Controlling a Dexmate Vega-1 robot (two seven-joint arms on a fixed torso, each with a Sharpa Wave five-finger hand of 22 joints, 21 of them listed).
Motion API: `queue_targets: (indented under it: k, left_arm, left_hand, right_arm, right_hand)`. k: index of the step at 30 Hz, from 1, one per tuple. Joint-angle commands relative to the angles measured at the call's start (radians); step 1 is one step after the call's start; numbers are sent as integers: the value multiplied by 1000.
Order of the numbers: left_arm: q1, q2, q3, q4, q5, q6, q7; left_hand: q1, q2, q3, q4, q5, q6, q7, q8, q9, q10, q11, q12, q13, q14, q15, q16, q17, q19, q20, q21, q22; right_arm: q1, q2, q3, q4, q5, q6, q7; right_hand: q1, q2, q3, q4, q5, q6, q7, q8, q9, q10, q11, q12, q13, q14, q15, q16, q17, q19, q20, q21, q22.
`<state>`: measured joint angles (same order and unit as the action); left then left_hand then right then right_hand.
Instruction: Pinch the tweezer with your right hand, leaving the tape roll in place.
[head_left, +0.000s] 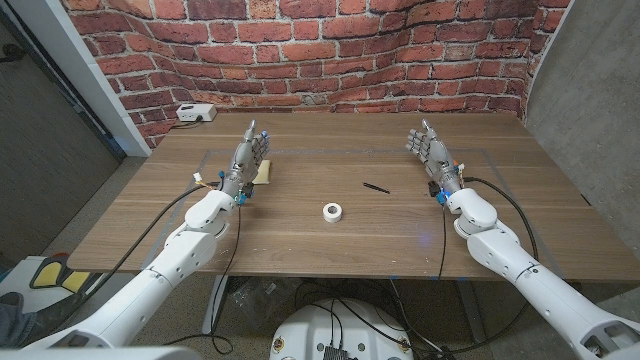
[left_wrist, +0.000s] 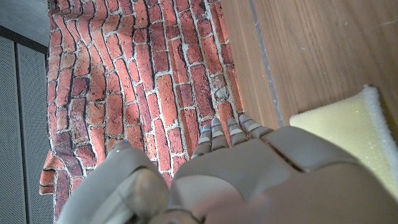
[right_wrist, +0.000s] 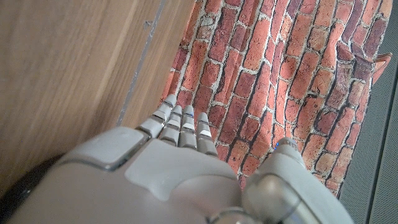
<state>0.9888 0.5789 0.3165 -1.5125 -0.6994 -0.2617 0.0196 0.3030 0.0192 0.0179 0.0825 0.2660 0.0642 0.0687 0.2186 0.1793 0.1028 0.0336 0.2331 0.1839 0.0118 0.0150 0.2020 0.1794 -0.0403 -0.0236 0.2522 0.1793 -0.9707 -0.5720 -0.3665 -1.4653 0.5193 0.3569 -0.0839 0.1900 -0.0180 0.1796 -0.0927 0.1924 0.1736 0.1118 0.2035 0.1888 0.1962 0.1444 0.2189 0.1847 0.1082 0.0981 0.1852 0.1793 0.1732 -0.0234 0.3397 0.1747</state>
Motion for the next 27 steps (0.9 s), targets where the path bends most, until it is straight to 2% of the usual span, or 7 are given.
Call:
queue_targets:
  k: [1, 3, 7, 13, 17, 23, 27]
  left_arm:
    - [-49, -51, 9, 107, -11, -58, -51]
    - [-45, -55, 10, 99, -5, -62, -39]
    - [-13, -46, 10, 18, 43, -54, 45]
    - [0, -39, 13, -8, 100, -80, 88]
    - [-3, -45, 7, 7, 71, -99, 51]
    - [9, -19, 1, -23, 71, -82, 46]
    - [10, -10, -2, -16, 66, -84, 28]
  left_hand:
    - [12, -7, -9, -1, -5, 43, 10, 12, 5, 43, 4, 11, 4, 39, 5, 12, 2, 33, -2, 9, 0]
    - [13, -7, -10, -2, -5, 51, 9, 13, 5, 47, 4, 11, 4, 47, 4, 13, 3, 37, 0, 9, 0]
    - [14, -7, -11, -2, -6, 61, 5, 15, 5, 54, 4, 11, 4, 50, 4, 12, 2, 42, 0, 8, -1]
    - [16, -7, -13, -3, -7, 66, 5, 14, 5, 57, 5, 10, 4, 52, 2, 9, 2, 43, 4, 6, -1]
    - [17, -7, -14, -3, -7, 71, 4, 14, 5, 62, 5, 10, 4, 58, 2, 10, 2, 46, 6, 5, -1]
    - [19, -6, -15, -4, -8, 76, 4, 13, 5, 69, 6, 10, 4, 63, 3, 9, 2, 52, 7, 4, -1]
    - [20, -5, -15, -4, -8, 79, 4, 14, 5, 70, 6, 9, 4, 65, 3, 8, 3, 52, 8, 3, -1]
  right_arm:
    - [-55, -58, 0, -72, -132, 21, -72]
    - [-56, -55, 2, -66, -125, 32, -62]
    - [-60, -53, 9, -52, -133, 82, -52]
    - [-68, -54, 11, -45, -207, 131, -83]
    - [-82, -50, 9, -76, -263, 107, -135]
    - [-114, -48, 12, -137, -355, 71, -220]
    - [-138, -67, 16, -188, -449, 14, -280]
  right_hand:
    - [21, 2, 7, -13, 3, 9, -8, 3, 2, 19, -6, 12, 2, 15, -6, 8, 2, 16, -1, -7, 2]
    - [26, 4, 9, -16, 3, 13, -10, 5, 2, 25, -7, 14, 3, 18, -9, 8, 2, 18, -3, -8, 2]
    - [34, 6, 12, -20, 2, 23, -15, 8, 2, 35, -8, 17, 3, 24, -9, 9, 2, 25, -4, -9, 2]
    - [60, 14, 21, -33, -2, 84, -51, 28, 6, 57, -17, 22, 3, 34, -11, 8, 2, 40, -8, -16, 3]
    - [68, 17, 24, -37, -3, 98, -57, 32, 7, 64, -23, 24, 4, 39, -12, 8, 2, 42, -8, -19, 3]
    - [78, 23, 29, -40, -4, 98, -64, 31, 8, 66, -23, 24, 4, 42, -13, 8, 2, 45, -8, -21, 3]
    - [95, 32, 37, -47, -6, 109, -77, 33, 8, 73, -32, 25, 4, 48, -14, 8, 1, 46, -4, -25, 4]
